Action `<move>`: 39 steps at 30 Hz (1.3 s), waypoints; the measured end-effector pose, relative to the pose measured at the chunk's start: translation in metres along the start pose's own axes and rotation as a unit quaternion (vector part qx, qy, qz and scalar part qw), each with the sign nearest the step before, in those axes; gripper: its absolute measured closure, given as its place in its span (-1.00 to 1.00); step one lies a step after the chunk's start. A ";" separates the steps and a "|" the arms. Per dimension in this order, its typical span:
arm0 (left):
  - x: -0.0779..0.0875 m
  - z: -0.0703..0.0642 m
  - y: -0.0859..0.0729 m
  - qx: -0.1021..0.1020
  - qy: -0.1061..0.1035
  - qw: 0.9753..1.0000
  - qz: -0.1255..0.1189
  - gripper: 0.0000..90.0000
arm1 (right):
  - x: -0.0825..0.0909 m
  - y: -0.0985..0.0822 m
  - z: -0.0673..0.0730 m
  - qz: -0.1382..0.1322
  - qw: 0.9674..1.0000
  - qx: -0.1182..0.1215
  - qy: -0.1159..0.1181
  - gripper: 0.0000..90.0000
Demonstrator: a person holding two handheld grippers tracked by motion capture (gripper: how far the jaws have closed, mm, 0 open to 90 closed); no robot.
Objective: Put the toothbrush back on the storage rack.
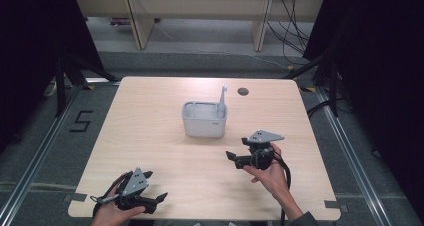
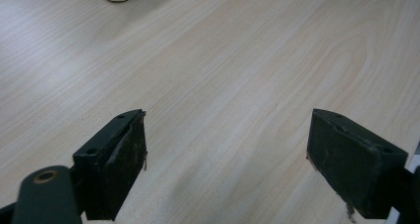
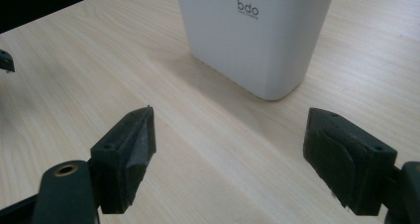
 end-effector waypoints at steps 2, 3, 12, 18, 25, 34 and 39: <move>0.000 0.000 0.000 0.001 0.001 1.000 -0.001 -0.66 | 0.001 -0.002 0.002 0.000 1.000 -0.002 0.002 -0.53; 0.000 0.000 0.000 -0.001 0.001 1.000 0.001 -0.66 | 0.003 -0.003 0.003 0.004 1.000 -0.003 0.007 -0.52; 0.000 0.001 -0.001 -0.005 -0.001 1.000 0.003 -0.66 | 0.008 -0.012 0.012 0.010 1.000 0.002 0.018 -0.53; -0.001 -0.001 -0.001 0.004 0.000 1.000 0.000 -0.66 | 0.017 -0.018 0.016 0.012 1.000 0.006 0.020 -0.53; 0.000 0.001 -0.001 -0.005 -0.002 1.000 0.003 -0.66 | 0.023 -0.025 0.020 0.018 1.000 0.007 0.024 -0.53; 0.000 0.002 -0.001 -0.007 -0.001 1.000 0.004 -0.66 | 0.026 -0.035 0.028 0.035 0.999 0.012 0.028 -0.56; 0.000 0.002 0.000 -0.007 -0.001 1.000 0.004 -0.66 | 0.029 -0.039 0.029 0.041 0.998 0.013 0.037 -0.61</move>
Point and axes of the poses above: each handheld gripper's, and its own axes: x roughly backward along the jaws, y roughly out of its top, z roughly to its left, the point moved 4 cm from there along -x, roughly forward along the jaws, and after that the axes turned 14 degrees about -z, right-handed, at the moved point
